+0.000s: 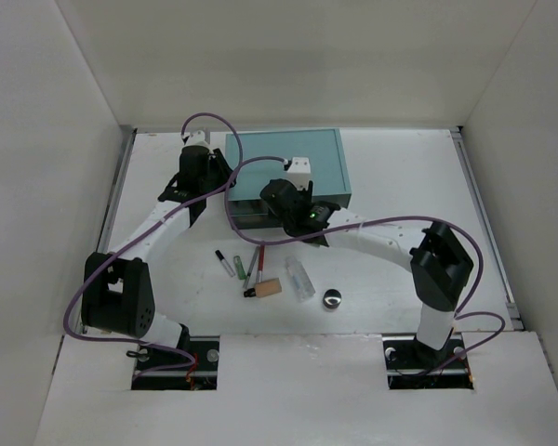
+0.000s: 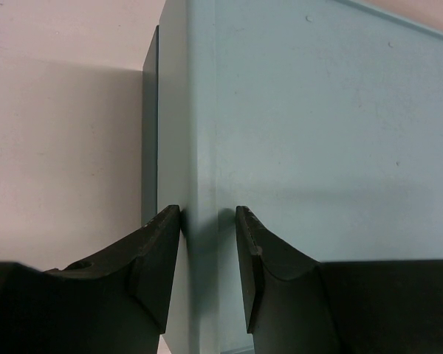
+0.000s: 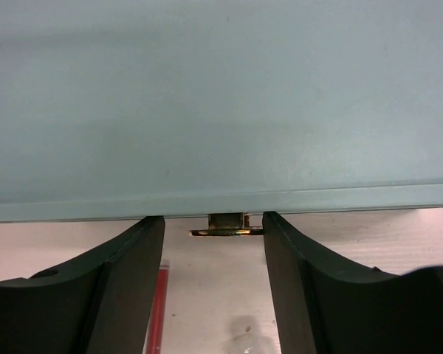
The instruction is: Organize the makeup
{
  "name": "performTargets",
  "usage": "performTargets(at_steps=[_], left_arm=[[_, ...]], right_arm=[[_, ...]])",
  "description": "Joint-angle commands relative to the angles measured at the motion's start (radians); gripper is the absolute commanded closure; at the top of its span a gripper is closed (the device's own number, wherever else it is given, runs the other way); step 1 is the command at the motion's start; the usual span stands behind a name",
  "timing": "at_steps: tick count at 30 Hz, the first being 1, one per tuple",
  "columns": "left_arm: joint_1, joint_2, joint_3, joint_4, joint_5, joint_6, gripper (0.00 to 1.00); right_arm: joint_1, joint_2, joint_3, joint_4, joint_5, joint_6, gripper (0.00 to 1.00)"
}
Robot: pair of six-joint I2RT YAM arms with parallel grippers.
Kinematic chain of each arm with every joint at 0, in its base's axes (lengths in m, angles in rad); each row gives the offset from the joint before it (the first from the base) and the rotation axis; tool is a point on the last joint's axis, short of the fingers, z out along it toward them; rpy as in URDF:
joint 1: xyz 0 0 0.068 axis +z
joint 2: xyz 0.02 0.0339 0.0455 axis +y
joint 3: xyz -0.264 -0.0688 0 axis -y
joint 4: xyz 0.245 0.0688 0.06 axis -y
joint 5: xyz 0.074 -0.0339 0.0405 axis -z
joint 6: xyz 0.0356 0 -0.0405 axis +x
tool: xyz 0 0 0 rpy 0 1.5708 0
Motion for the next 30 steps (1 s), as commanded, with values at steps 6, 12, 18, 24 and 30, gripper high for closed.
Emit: performTargets(at_steps=[6,12,18,24,30], left_arm=[[-0.023,0.016,-0.005,-0.071,0.027,0.018,0.82],[-0.026,0.016,-0.001,-0.071,0.027,0.018,0.82],[-0.026,0.022,0.002,-0.071,0.027,0.018,0.83],[-0.028,0.025,-0.001,-0.068,0.022,0.018,0.83],[-0.038,0.039,0.01,-0.071,0.007,0.018,0.83]], right_arm=[[-0.05,0.029,0.03,0.063,0.022,0.027,0.45],[-0.057,0.041,0.015,0.054,0.012,0.059,0.41],[-0.065,0.034,0.02,0.067,0.026,0.063,0.57],[-0.062,-0.008,-0.028,0.069,0.051,0.064,0.81],[-0.004,-0.124,-0.198,0.063,0.042,0.089,0.85]])
